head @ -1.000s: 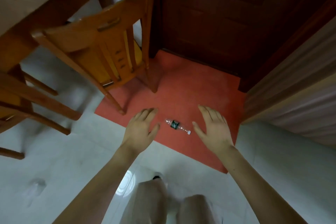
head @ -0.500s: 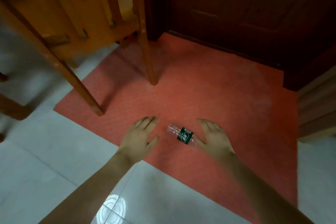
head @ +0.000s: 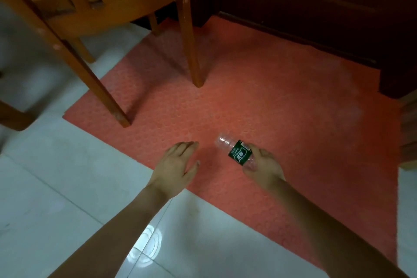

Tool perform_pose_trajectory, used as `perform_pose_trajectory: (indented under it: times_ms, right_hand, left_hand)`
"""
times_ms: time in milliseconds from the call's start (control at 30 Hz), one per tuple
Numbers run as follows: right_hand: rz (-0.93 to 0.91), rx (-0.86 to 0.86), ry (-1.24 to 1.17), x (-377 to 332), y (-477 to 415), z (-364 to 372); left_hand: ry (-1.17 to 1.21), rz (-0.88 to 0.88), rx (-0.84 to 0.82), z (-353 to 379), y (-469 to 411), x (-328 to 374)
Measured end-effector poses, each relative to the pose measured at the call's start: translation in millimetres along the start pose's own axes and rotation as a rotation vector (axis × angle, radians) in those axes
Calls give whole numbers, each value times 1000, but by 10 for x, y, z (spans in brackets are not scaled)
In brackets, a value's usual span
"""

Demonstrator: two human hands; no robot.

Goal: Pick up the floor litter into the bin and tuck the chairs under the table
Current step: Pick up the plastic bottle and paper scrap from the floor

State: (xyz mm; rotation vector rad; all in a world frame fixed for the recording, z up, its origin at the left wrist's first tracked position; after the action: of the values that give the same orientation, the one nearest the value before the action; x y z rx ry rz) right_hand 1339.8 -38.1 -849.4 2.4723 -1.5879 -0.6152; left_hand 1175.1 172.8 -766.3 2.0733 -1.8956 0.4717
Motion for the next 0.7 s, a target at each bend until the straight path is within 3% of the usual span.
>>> perform_pose_trajectory:
  times_ms: [233,700]
  right_hand:
    - [-23,71,-142,-514,752,-1527]
    - [-143,295,-285,-1867,3619,-5928]
  left_hand:
    - [12,-68,11,-1249,225,624]
    - [-47,-89,216,-5556,1267,3307]
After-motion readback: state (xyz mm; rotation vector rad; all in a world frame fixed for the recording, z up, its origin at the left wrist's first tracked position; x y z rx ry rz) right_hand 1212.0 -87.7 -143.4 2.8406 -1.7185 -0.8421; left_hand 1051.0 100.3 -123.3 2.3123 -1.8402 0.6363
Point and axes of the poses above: each hand's wrist, its own y-axis away from the middle knuckle, its own z-axis out of the palm, x = y × z, the point moved 4 cm from there along -y, towards the middle knuckle, and after that the axes turned 10 degrees about z, right-handed, at the moved point
